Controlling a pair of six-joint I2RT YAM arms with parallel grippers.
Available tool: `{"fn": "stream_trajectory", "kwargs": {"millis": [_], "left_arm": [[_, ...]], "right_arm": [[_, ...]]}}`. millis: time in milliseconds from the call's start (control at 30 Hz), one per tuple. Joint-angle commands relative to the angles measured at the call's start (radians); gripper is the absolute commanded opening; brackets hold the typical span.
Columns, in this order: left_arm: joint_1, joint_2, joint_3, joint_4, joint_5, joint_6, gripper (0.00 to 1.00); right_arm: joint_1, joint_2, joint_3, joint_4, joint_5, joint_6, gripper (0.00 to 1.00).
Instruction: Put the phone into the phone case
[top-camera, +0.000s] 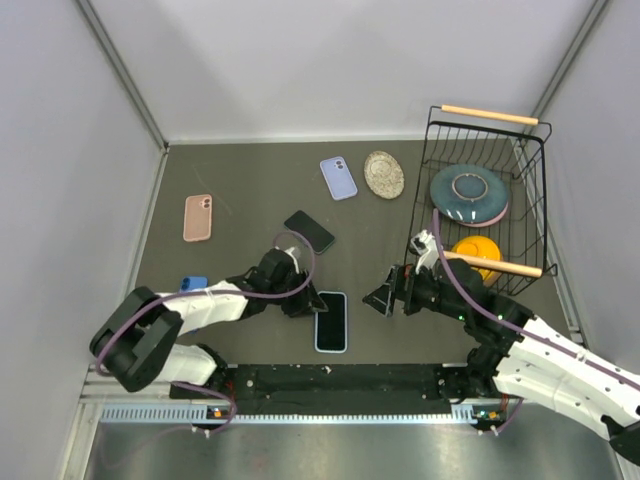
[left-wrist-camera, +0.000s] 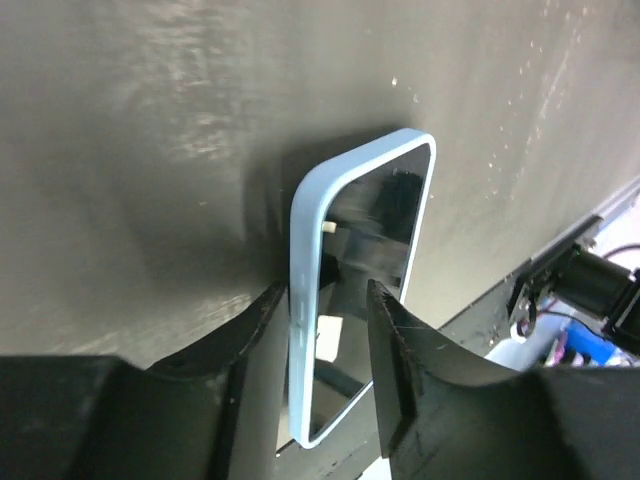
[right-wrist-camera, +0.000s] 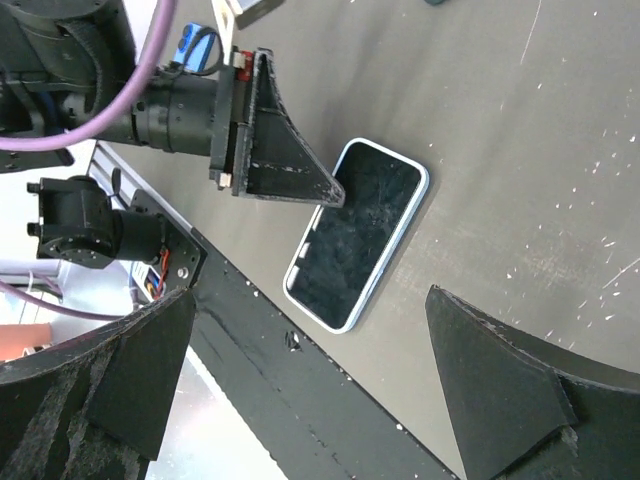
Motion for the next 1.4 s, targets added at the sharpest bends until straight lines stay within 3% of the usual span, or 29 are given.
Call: {"fn": "stream_trajectory", "kwargs": {"millis": [0,133,267,300,400,533,600,767,933,1000,1033,1133,1367], "left_arm": [[0.006,-0.109,0.017,-0.087,-0.136,0.021,0.43],[0.005,-0.174,0.009,-0.121,-0.153,0.016,0.45],[0.006,-0.261,0.036,-0.217,-0.219,0.036,0.56],[0.008,-0.274,0.05,-0.254,-0.283,0.045,0.69],[0.017,-0.303,0.131,-0.426,-0.424,0.079,0.8],[0.061,-0.298,0.269,-0.621,-0.699,0.1,0.87],[0.09,-0.283,0.308,-0.685,-0.753,0.126,0.89],[0.34,-0.268,0.366,-0.7,-0.732,0.172,0.91],[0.544,-0.217,0.388,-0.551,-0.681,0.332,0.89],[0.61,-0.145,0.421,-0.526,-0.59,0.416,0.89],[0.702,-0.117,0.458,-0.526,-0.527,0.415,0.89],[0.829,-0.015,0.496,-0.47,-0.379,0.419,0.87],[0.896,0.29,0.755,-0.506,-0.472,0.5,0.82]], "right_arm": [[0.005,0.012,0.03,0.011,0.016,-0.016,0.99],[0.005,0.012,0.032,0.011,0.013,-0.016,0.99],[0.005,0.003,0.021,0.013,0.012,-0.012,0.99],[0.006,0.001,0.018,0.013,0.012,-0.012,0.99],[0.005,-0.005,0.009,0.013,0.012,-0.013,0.99],[0.005,-0.017,-0.004,0.014,0.005,-0.016,0.99],[0.005,-0.023,-0.01,0.016,0.004,-0.015,0.99],[0.005,-0.035,-0.028,0.04,-0.022,-0.009,0.99],[0.005,-0.039,-0.039,0.068,-0.044,-0.01,0.99],[0.003,-0.037,-0.051,0.08,-0.053,-0.01,0.99],[0.005,-0.037,-0.051,0.08,-0.054,-0.012,0.99],[0.005,-0.043,-0.053,0.08,-0.057,-0.021,0.99],[0.005,-0.042,-0.045,0.083,-0.061,-0.056,0.98]]}}
